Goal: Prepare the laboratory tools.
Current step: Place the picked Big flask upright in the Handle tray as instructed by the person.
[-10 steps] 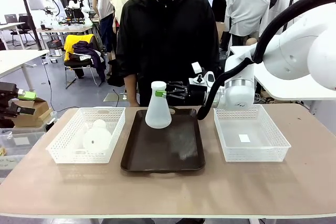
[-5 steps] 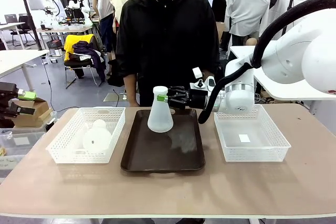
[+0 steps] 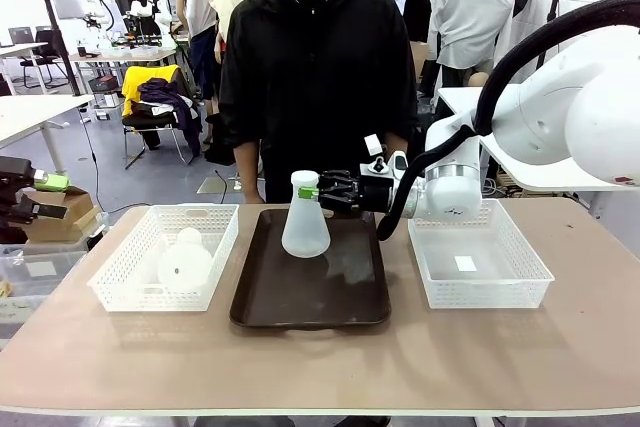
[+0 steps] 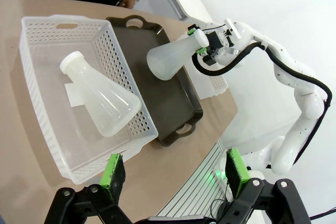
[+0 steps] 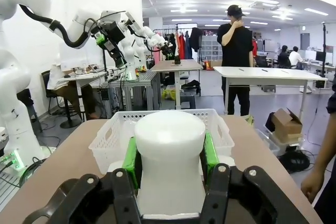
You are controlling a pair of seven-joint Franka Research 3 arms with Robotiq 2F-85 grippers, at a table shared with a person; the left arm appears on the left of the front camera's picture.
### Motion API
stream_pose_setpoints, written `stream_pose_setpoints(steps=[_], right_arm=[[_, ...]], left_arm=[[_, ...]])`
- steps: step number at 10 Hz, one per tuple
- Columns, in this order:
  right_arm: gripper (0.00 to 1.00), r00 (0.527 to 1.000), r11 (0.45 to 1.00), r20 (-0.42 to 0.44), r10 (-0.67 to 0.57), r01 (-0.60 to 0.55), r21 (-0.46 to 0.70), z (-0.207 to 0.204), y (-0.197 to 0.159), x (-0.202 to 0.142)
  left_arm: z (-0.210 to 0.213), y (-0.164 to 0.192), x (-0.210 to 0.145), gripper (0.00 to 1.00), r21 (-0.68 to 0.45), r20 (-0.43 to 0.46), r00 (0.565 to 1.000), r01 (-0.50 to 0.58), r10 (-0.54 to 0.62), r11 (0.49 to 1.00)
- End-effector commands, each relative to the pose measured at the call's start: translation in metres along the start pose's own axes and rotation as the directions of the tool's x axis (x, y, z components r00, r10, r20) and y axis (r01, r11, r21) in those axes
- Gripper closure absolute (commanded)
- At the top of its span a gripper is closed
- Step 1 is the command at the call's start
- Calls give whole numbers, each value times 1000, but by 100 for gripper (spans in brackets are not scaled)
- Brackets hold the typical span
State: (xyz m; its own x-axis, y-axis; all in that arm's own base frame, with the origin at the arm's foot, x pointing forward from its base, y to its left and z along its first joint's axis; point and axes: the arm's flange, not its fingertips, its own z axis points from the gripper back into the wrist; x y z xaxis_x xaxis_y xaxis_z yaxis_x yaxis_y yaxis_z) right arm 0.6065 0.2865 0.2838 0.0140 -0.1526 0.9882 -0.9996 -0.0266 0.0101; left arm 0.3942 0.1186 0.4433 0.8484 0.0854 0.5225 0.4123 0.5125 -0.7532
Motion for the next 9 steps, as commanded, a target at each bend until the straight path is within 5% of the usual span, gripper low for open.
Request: stream_pose_setpoints(steps=[1, 8, 9], right_arm=[[100, 1000, 1000, -15, -20, 20, -12, -6, -8, 0], [100, 997, 998, -23, -67, 67, -6, 1, -11, -14], [90, 997, 997, -19, -75, 75, -7, 3, -11, -15]], left_arm=[[2, 0, -1, 0, -9, -1, 1000, 13, -13, 1000], [2, 0, -1, 0, -9, -1, 1000, 13, -13, 1000], [2, 0, -1, 0, -9, -1, 1000, 13, -13, 1000]])
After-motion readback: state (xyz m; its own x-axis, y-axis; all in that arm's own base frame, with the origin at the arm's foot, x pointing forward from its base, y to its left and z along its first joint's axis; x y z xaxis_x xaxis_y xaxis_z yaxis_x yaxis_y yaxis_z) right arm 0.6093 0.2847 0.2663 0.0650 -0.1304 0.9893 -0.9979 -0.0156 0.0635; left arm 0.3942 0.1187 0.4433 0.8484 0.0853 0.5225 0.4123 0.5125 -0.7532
